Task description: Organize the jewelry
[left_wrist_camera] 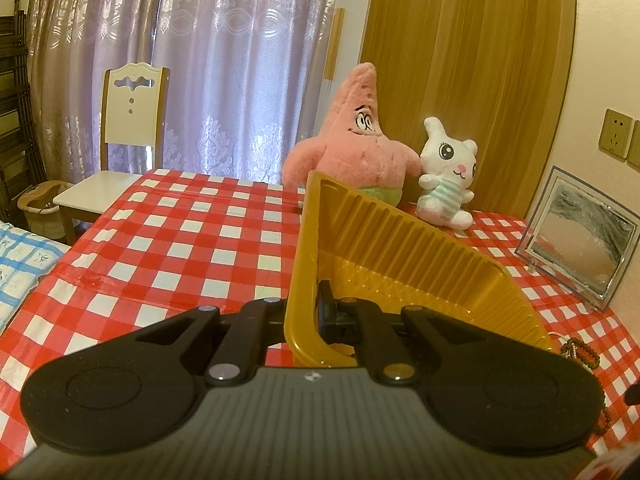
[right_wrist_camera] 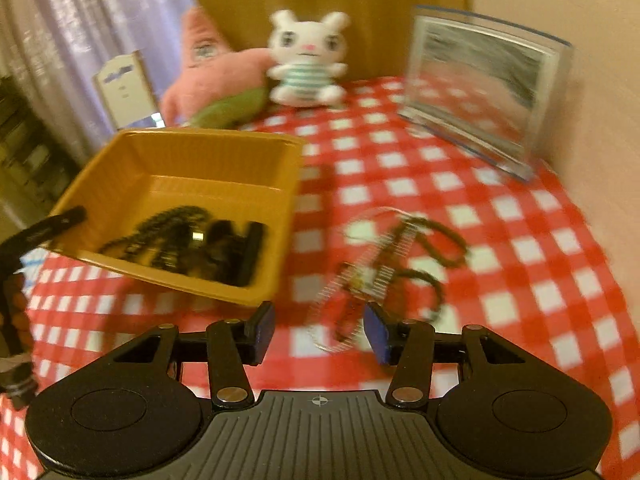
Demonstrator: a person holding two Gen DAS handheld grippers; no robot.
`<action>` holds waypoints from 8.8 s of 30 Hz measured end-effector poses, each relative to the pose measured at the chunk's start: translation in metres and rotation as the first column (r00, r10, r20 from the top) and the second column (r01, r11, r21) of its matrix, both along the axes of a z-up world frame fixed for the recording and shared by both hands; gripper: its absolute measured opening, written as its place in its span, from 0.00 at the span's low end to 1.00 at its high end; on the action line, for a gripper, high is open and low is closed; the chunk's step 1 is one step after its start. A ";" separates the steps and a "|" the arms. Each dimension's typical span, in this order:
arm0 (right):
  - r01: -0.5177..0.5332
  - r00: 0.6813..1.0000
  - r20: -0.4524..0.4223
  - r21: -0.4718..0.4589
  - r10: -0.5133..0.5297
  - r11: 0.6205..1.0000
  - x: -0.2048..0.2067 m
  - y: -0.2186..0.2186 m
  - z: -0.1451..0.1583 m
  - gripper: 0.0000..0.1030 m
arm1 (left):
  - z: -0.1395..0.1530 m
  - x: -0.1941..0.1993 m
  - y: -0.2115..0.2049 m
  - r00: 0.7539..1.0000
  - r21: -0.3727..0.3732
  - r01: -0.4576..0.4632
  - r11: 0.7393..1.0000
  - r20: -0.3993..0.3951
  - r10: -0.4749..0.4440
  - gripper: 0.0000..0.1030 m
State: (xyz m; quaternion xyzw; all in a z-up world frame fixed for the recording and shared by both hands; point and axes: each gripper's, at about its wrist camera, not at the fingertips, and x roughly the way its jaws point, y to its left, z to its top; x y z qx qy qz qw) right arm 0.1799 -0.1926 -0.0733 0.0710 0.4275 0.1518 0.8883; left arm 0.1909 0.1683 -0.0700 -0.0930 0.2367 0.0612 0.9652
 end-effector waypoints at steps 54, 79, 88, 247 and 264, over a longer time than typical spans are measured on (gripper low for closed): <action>0.109 0.989 0.102 -0.050 -0.104 0.993 0.000 -0.042 -0.021 0.07 | 0.000 -0.002 0.002 1.000 0.014 -0.005 1.000 -0.008 0.005 0.06; 0.232 0.887 0.369 0.169 -0.279 0.958 -0.029 -0.120 0.124 0.07 | 0.000 -0.002 0.000 1.000 0.019 -0.005 1.000 -0.007 0.005 0.06; 0.105 0.899 0.404 0.168 -0.166 0.980 -0.027 -0.095 0.156 0.07 | 0.001 -0.003 0.000 1.000 0.020 -0.004 1.000 -0.006 0.004 0.06; 0.108 0.994 0.007 -0.099 -0.108 0.989 0.040 -0.035 -0.038 0.03 | 0.000 -0.004 0.000 1.000 -0.001 -0.015 1.000 -0.022 0.015 0.06; 0.029 1.000 0.007 -0.080 -0.028 0.996 0.098 -0.037 -0.052 0.26 | 0.000 -0.002 -0.001 0.999 0.002 -0.014 1.000 -0.028 0.014 0.06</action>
